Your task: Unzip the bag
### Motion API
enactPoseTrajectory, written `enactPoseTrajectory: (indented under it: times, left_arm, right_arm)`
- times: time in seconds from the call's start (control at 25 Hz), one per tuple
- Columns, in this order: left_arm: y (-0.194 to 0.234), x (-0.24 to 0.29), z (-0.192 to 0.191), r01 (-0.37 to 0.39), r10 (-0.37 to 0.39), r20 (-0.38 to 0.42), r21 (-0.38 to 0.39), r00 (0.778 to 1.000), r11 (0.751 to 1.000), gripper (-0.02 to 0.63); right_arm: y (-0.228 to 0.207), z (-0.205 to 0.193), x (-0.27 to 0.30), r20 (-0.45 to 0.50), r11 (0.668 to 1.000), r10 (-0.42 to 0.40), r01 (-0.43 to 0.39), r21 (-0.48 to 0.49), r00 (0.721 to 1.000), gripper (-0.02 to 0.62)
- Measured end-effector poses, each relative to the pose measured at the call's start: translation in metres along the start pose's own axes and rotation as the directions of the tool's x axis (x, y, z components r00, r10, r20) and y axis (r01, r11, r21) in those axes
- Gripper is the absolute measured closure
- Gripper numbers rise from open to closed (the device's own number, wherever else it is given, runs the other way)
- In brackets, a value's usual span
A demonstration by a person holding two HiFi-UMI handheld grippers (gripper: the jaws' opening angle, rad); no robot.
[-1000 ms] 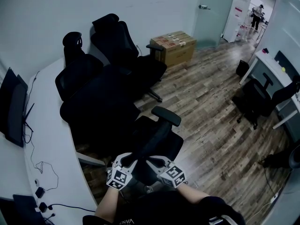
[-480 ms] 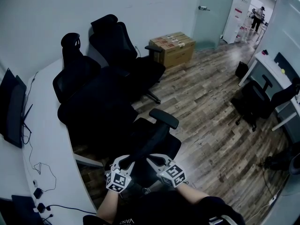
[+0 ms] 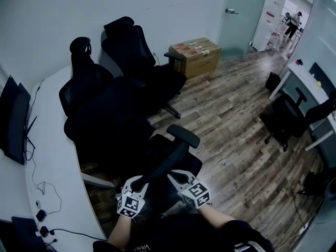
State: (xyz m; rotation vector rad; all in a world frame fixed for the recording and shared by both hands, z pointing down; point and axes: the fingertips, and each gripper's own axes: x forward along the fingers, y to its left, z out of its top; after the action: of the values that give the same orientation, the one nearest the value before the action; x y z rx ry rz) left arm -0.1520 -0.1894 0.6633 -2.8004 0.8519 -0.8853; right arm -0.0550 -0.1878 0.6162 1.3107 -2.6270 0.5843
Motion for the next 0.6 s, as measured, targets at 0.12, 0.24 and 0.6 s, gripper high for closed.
enactPoseTrajectory:
  times: [0.12, 0.24, 0.6]
  left_arm:
    - [0.001, 0.002, 0.002, -0.010, 0.010, -0.003, -0.007, 1.000, 1.000, 0.502]
    - [0.003, 0.005, 0.004, -0.021, 0.021, -0.007, -0.014, 1.000, 1.000, 0.502]
    - [0.004, 0.010, 0.010, -0.064, 0.063, -0.027, -0.039, 0.998, 0.997, 0.503]
  right_arm:
    - [-0.004, 0.004, 0.000, -0.005, 1.000, 0.006, -0.006, -0.006, 1.000, 0.534]
    - [-0.010, 0.008, 0.000, -0.002, 1.000, 0.006, -0.006, -0.004, 1.000, 0.534]
    - [-0.038, 0.018, -0.004, 0.000, 1.000, -0.011, 0.011, 0.005, 1.000, 0.534]
